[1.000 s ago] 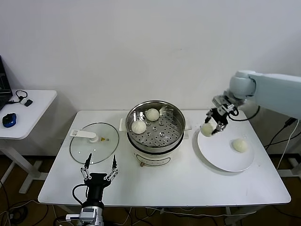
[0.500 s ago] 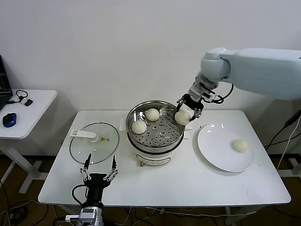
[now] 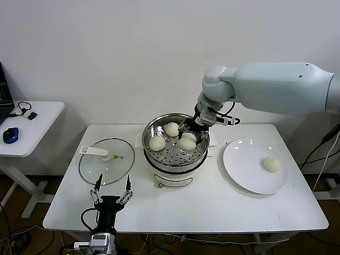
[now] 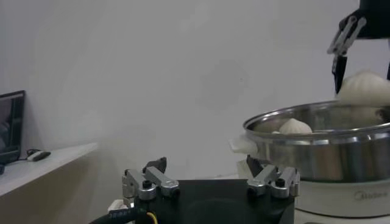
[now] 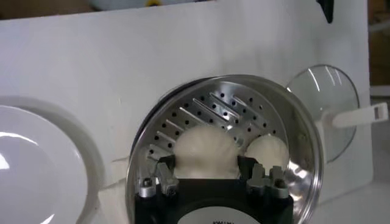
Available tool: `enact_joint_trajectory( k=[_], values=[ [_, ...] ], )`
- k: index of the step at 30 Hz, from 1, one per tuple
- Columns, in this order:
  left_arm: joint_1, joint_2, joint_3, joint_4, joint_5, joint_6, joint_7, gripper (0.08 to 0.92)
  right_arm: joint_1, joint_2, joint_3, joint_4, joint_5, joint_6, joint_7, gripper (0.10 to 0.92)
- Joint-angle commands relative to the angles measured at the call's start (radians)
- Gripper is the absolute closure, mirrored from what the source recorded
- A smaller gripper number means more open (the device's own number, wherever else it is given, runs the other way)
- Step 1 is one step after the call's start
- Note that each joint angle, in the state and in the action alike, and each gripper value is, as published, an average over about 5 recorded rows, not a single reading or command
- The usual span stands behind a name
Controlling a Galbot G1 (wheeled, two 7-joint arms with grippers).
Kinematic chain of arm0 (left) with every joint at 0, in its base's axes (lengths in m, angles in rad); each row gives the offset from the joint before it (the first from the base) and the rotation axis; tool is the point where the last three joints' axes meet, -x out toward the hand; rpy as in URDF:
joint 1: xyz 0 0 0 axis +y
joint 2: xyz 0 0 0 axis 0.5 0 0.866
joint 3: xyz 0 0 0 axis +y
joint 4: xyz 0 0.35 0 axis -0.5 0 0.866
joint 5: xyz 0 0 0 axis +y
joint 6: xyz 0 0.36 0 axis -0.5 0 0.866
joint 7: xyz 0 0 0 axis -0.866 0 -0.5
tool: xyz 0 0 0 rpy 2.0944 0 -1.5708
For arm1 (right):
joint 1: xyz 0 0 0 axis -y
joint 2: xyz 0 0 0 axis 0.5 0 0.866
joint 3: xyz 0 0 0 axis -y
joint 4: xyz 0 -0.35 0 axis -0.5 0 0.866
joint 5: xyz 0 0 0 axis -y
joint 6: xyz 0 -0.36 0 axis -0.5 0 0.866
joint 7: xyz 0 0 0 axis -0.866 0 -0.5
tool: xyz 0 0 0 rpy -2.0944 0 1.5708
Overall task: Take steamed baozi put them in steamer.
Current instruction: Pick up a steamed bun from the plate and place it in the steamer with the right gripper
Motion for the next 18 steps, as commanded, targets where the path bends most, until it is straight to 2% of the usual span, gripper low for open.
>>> enact_joint_trajectory(
  k=[1,18],
  values=[
    [-0.003,-0.049,-0.005,0.003,-0.006,0.002,0.001,0.177,-0.113,0.104,0.012,-0.110,-0.100,0.116,0.065,0.341],
    [-0.007,-0.049,-0.019,0.004,-0.029,0.001,0.001,0.177,-0.158,0.201,0.000,-0.167,-0.058,0.107,0.034,0.334]
  ],
)
